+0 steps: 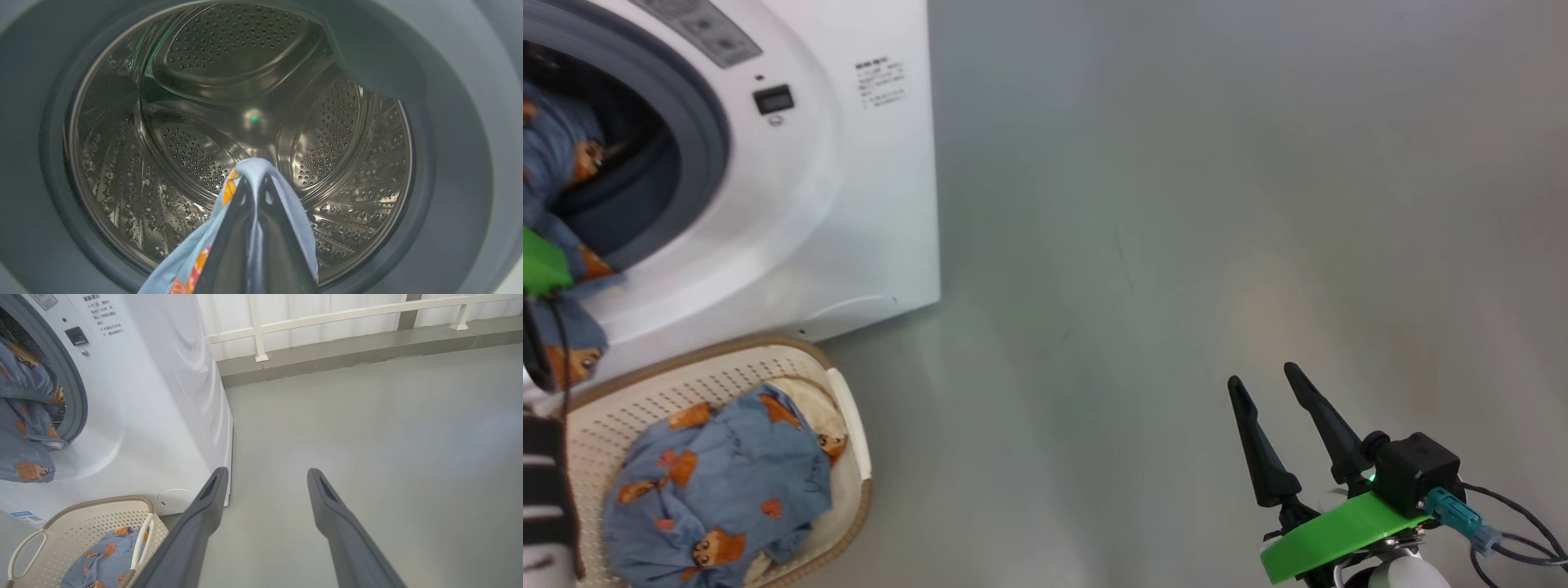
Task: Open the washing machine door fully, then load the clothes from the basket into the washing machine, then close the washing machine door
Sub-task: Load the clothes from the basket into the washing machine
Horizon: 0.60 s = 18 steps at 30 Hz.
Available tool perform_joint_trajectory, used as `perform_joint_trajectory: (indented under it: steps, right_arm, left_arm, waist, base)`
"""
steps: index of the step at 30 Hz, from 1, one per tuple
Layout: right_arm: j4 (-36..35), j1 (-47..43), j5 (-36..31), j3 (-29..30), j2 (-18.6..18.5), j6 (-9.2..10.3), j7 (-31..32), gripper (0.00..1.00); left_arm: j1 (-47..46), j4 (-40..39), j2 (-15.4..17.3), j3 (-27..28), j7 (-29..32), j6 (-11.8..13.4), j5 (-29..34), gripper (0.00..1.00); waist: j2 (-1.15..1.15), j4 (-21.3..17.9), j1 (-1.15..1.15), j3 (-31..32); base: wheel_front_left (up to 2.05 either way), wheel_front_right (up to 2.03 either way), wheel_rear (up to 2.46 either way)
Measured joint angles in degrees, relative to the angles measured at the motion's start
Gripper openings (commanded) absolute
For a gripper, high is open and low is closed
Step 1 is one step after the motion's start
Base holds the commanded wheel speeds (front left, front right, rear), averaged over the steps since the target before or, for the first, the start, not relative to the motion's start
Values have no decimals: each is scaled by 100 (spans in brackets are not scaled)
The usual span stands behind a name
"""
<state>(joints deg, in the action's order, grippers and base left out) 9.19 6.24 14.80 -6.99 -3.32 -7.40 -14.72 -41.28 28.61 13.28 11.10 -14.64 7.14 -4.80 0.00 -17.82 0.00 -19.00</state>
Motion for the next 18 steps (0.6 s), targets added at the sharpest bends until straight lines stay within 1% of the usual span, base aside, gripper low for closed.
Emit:
perform_joint_trajectory:
  steps: [7,18]
  right_arm:
    - [-1,122,38,-67,5,0,0,100]
    - [-71,347,45,-191,-1,0,-1,100]
  left_arm:
    - [-684,301,248,60,0,-9,64,0]
    - [-1335,606,466,89,0,-11,158,0]
  waist:
    - [0,-226,0,-484]
    - [0,-406,0,-1186]
  base:
    - [0,0,0]
    - [0,0,0]
